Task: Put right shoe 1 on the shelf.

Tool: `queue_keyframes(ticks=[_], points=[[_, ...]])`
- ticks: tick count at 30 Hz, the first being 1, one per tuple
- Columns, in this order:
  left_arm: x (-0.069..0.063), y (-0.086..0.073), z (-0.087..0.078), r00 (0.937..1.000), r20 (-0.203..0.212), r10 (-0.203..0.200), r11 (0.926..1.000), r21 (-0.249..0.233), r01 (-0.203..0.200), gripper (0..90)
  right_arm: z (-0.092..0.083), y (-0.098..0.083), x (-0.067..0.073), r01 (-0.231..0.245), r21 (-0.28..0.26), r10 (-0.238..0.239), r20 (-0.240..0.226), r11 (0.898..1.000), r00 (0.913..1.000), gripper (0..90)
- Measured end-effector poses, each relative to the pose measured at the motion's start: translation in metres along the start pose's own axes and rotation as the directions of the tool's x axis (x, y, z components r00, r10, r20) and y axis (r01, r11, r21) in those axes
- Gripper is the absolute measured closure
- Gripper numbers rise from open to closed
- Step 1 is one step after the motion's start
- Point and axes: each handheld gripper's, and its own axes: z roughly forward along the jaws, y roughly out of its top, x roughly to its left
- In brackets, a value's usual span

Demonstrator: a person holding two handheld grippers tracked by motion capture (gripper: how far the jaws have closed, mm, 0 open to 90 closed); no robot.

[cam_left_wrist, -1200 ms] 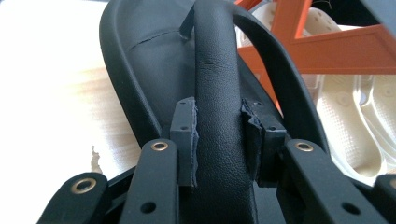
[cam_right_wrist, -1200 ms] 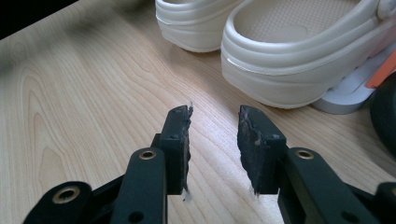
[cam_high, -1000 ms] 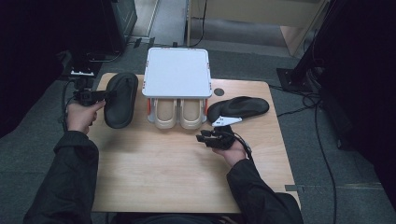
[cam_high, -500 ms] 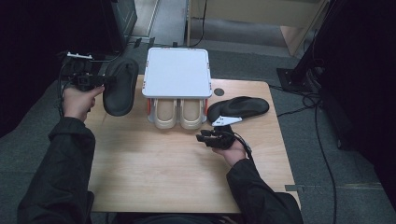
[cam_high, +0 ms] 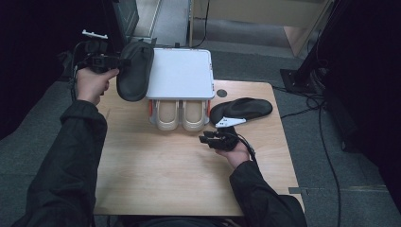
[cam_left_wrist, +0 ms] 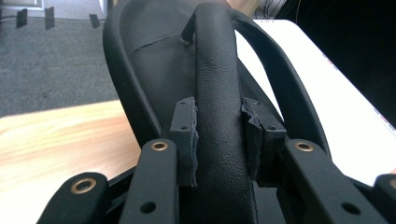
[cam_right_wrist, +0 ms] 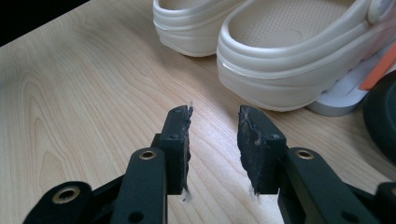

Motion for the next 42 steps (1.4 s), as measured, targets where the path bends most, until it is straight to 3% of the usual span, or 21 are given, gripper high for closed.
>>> queue_keyframes(ticks=[4, 6, 8, 17, 28, 37, 42], points=[[-0.019, 0.011, 0.02, 0.9997, 0.012, 0.022, 0.9997, 0.012, -0.022, 68.0, -0.001, 0.0, -0.001, -0.004, -0.004, 0.004, 0.002, 1.0, 1.0, 64.7], [-0.026, 0.013, 0.027, 0.9995, 0.027, 0.015, 0.9999, 0.005, -0.015, 68.0, -0.001, 0.0, -0.001, -0.004, -0.008, 0.004, 0.002, 1.0, 1.0, 64.7], [-0.03, 0.014, 0.035, 0.999, 0.044, 0.01, 0.9999, 0.009, -0.011, 68.0, -0.002, 0.0, -0.001, 0.0, -0.007, 0.0, 0.002, 1.0, 1.0, 64.7], [-0.046, 0.012, 0.061, 0.9987, 0.048, 0.014, 0.9994, 0.03, -0.016, 68.0, -0.006, -0.002, -0.003, -0.002, -0.013, 0.002, 0.008, 1.0, 1.0, 64.7], [-0.044, 0.006, 0.07, 0.9985, 0.054, 0.011, 0.9992, 0.038, -0.013, 67.6, -0.01, -0.005, -0.005, -0.016, -0.012, 0.017, 0.02, 1.0, 0.9997, 64.6], [-0.042, 0.003, 0.073, 0.9983, 0.039, 0.043, 0.9963, 0.073, -0.046, 66.5, -0.011, -0.004, -0.007, -0.013, -0.023, 0.013, 0.021, 1.0, 0.9997, 64.4], [-0.041, 0.003, 0.068, 0.9977, 0.046, 0.05, 0.9974, 0.05, -0.052, 62.7, -0.013, -0.004, -0.01, -0.022, -0.026, 0.022, 0.021, 0.999, 0.9995, 64.4]])
